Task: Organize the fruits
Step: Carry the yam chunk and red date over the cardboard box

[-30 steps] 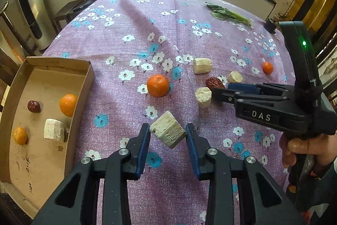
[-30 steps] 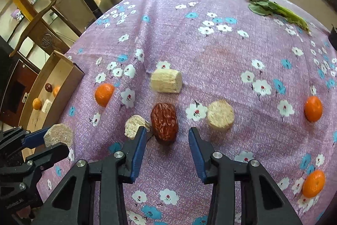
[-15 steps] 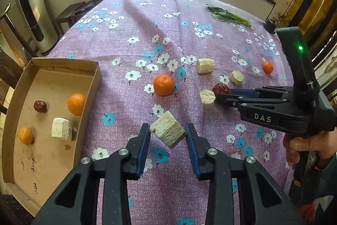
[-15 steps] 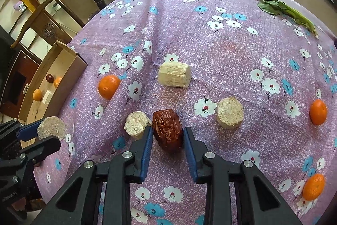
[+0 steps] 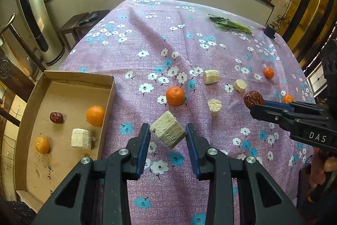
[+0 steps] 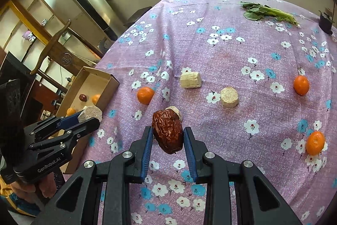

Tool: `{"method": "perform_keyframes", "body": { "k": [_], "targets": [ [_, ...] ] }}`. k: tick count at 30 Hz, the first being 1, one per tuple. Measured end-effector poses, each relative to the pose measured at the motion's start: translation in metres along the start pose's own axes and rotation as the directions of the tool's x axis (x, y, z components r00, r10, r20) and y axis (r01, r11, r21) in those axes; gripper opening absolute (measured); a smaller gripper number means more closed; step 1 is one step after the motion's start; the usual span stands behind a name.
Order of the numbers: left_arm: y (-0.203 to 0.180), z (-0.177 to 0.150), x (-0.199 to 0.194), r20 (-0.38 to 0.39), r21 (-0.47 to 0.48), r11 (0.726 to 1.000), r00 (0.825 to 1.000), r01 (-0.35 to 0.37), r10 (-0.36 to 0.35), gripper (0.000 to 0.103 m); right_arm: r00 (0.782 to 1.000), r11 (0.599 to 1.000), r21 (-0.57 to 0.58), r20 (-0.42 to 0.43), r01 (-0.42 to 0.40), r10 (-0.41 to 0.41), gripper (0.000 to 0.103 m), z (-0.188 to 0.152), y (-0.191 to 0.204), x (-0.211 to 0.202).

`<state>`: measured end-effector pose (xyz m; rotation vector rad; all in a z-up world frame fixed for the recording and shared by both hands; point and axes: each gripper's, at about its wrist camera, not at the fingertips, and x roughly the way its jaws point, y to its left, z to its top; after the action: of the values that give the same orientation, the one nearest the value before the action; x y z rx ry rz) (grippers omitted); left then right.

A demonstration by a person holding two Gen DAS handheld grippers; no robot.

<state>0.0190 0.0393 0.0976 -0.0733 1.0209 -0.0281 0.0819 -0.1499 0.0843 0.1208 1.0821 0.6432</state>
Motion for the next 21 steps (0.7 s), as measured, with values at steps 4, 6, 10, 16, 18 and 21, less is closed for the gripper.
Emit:
{"method": "perform_keyframes", "body": {
  "k": [4,6,10,16,18,21],
  "targets": [
    [0.017,-0.001,-0.009,0.003,-0.028,0.999,1.000,0.029,-0.029,0.033,1.000,1.000,-0.025,0.005,-0.003,0.004,0.032,-0.001,0.017,-0.003],
    [0.027,-0.003,-0.013,0.007,-0.041,0.998,0.999,0.040,-0.040,0.033,1.000,0.999,-0.033,0.009,-0.008,0.008,0.032,0.000,0.025,-0.003],
    [0.046,-0.007,-0.022,0.012,-0.060,0.998,0.999,0.038,-0.037,0.033,1.000,0.998,-0.054,0.025,-0.015,0.016,0.032,0.003,0.044,-0.002],
    [0.076,-0.014,-0.028,0.011,-0.084,0.996,1.000,-0.012,0.013,0.033,0.999,0.993,-0.112,0.009,-0.031,0.033,0.032,0.008,0.079,0.012],
    [0.085,-0.016,-0.030,0.017,-0.090,0.996,0.999,-0.029,0.030,0.033,0.999,0.990,-0.133,-0.002,-0.040,0.040,0.032,0.010,0.090,0.018],
    [0.098,-0.018,-0.031,0.016,-0.103,0.994,0.999,-0.047,0.049,0.033,0.998,0.985,-0.163,-0.022,-0.054,0.052,0.033,0.012,0.107,0.029]
  ]
}}
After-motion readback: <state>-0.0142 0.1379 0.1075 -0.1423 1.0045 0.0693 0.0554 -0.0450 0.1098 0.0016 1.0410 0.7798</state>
